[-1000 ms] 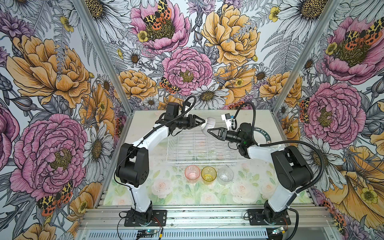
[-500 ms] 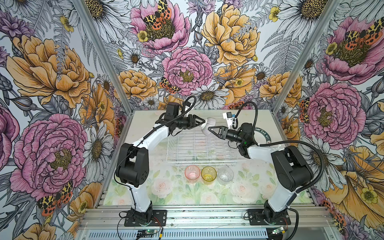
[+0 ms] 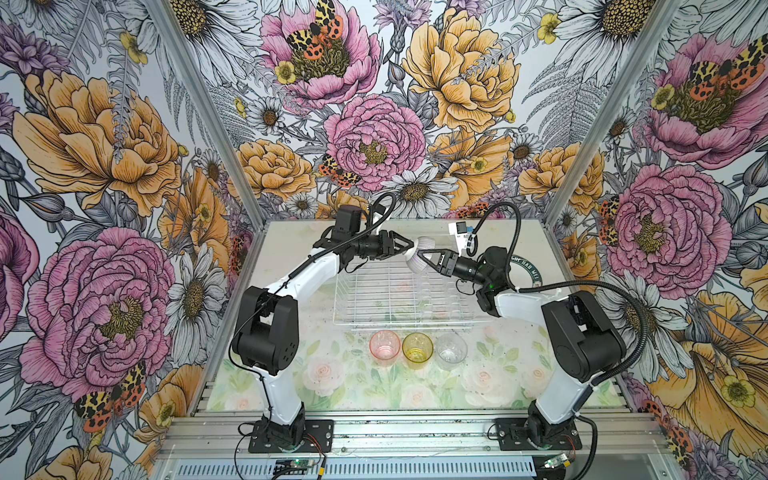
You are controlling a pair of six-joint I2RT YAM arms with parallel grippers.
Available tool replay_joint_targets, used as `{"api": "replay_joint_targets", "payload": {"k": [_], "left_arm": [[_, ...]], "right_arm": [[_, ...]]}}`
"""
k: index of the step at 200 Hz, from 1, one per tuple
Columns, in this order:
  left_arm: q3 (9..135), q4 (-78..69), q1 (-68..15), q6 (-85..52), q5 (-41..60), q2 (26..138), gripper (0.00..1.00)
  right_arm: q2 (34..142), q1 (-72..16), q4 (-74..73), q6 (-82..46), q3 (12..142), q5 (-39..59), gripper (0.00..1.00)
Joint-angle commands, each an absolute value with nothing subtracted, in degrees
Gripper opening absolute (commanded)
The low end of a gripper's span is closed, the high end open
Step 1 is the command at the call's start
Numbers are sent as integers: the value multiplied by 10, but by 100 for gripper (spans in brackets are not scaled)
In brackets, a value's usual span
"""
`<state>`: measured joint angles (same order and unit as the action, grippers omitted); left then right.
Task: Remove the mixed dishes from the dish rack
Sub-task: 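Close the right gripper on the striped bowl's rim held by the left gripper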
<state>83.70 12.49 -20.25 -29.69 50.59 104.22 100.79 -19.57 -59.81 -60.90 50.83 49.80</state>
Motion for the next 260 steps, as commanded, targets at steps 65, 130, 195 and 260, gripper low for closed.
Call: {"api": "replay_joint_targets", "payload": {"k": [65, 130, 195, 260], "left_arm": [[845, 93, -209, -294, 531, 1029, 33], [852, 132, -209, -270, 512, 1023, 59], [836, 133, -191, -269, 501, 997, 80], [797, 209, -158, -230, 378, 911, 76]], "right_arm": [[1018, -198, -639, -621, 526, 495, 0], [1008, -203, -634, -621, 532, 510, 0], [995, -214, -581, -588, 542, 529, 0], [926, -244, -197, -347, 591, 481, 0]]}}
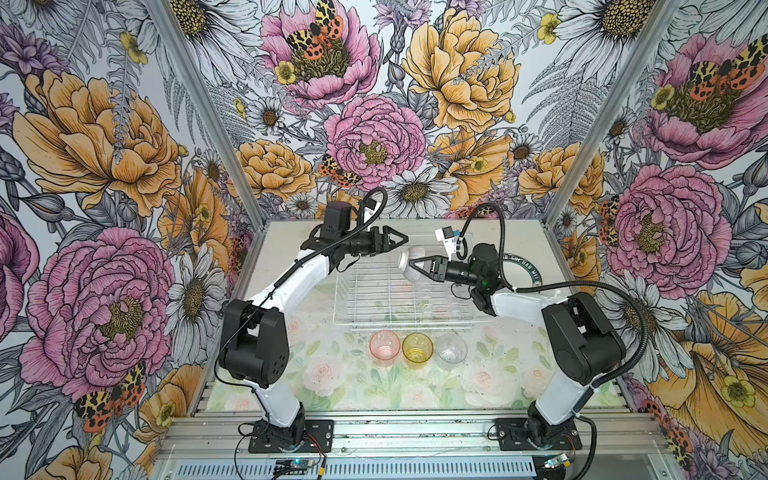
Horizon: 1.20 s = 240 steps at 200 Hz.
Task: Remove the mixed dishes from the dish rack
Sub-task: 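Close the right gripper on the striped bowl's rim held by the left gripper, then carry the striped bowl toward the robot with the right gripper while the left releases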
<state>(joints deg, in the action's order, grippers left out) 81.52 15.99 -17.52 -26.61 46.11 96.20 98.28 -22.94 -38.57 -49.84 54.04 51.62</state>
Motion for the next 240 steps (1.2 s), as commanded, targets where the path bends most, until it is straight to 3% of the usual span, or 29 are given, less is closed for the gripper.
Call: {"api": "replay_joint_targets", "payload": {"k": [1, 27, 68, 111, 157, 212, 240], "left_arm": [[797, 211, -157, -229, 374, 908, 76], [759, 252, -136, -214, 292, 844, 76], [690, 316, -107, -195, 170, 749, 77], [652, 384, -63, -179, 94, 686, 79], [624, 396, -16, -173, 112, 644, 80], [623, 396, 39, -163, 155, 632, 80], [631, 396, 64, -160, 179, 633, 80]], "right_arm": [[924, -245, -188, -341, 593, 478, 0], [897, -270, 19, -203, 646, 399, 0], [861, -298, 105, -151, 668, 328, 0], [854, -412, 261, -46, 755, 185, 0], [892, -560, 419, 64, 858, 40, 0], [963, -745, 504, 189, 902, -104, 0], [1003, -791, 519, 224, 922, -124, 0]]}}
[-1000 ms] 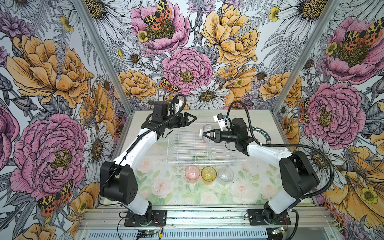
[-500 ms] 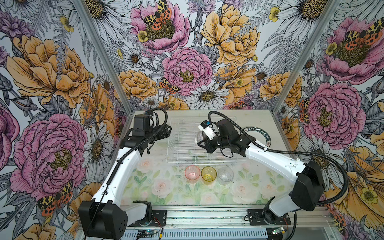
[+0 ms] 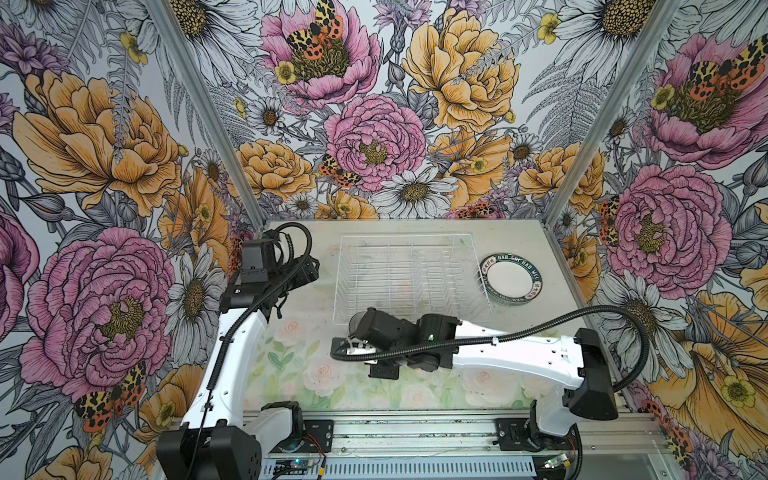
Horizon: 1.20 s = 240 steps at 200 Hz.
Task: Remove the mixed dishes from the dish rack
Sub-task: 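Carry the striped bowl toward the robot with the right gripper while the left releases, then lower the striped bowl onto the table beside the pink glass with the right gripper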
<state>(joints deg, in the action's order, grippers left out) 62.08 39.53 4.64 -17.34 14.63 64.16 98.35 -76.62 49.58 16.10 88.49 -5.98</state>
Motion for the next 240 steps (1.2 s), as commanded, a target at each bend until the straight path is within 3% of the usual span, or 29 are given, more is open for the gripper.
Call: {"api": "replay_joint_targets", "payload": {"k": [1, 118, 240], "left_arm": [[631, 396, 64, -160, 180, 632, 80], [626, 387, 120, -144, 239, 627, 81], [614, 355, 147, -147, 284, 645, 81]], "right_arm": [[1004, -791, 520, 225, 923, -124, 0], [1165, -812, 547, 306, 1019, -111, 0], [1295, -770, 598, 334, 1120, -120, 0]]}}
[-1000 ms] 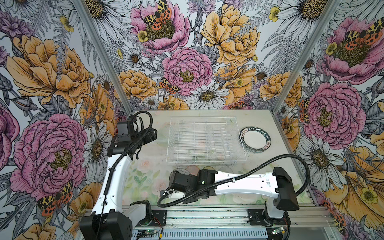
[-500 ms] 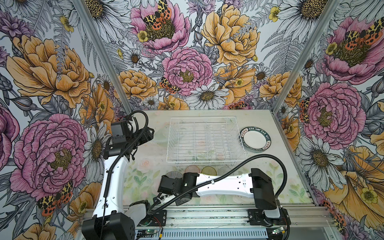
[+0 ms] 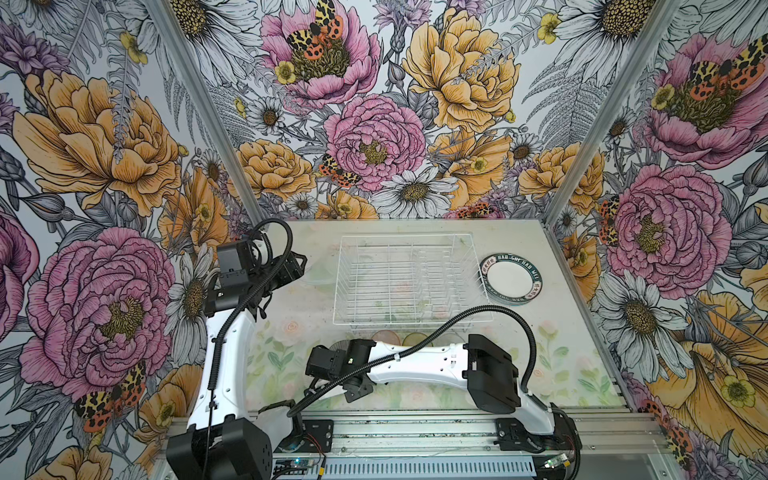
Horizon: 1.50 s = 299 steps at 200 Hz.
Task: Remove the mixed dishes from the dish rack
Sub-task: 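Lower the striped bowl onto the table beside the pink glass with the right gripper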
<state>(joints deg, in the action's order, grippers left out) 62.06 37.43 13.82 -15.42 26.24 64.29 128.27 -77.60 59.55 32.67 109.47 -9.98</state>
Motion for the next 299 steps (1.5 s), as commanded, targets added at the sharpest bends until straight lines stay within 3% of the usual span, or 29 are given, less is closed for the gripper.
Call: {"api": "replay_joint_targets", "payload": {"k": [1, 143, 194, 222, 299], "left_arm": [[614, 355, 147, -147, 284, 646, 81], [611, 347, 152, -150, 300, 649, 81], [611, 347, 152, -151, 301, 651, 82], [610, 348, 153, -150, 302, 651, 82], [610, 347, 152, -150, 302, 653, 82]], "right_arm": [[1295, -770, 598, 334, 1121, -120, 0], [1353, -758, 596, 338, 1148, -166, 0], [1341, -758, 595, 326, 1145, -166, 18], [1334, -758, 596, 317, 1145, -173, 41], [1282, -760, 595, 310, 1143, -145, 45]]}}
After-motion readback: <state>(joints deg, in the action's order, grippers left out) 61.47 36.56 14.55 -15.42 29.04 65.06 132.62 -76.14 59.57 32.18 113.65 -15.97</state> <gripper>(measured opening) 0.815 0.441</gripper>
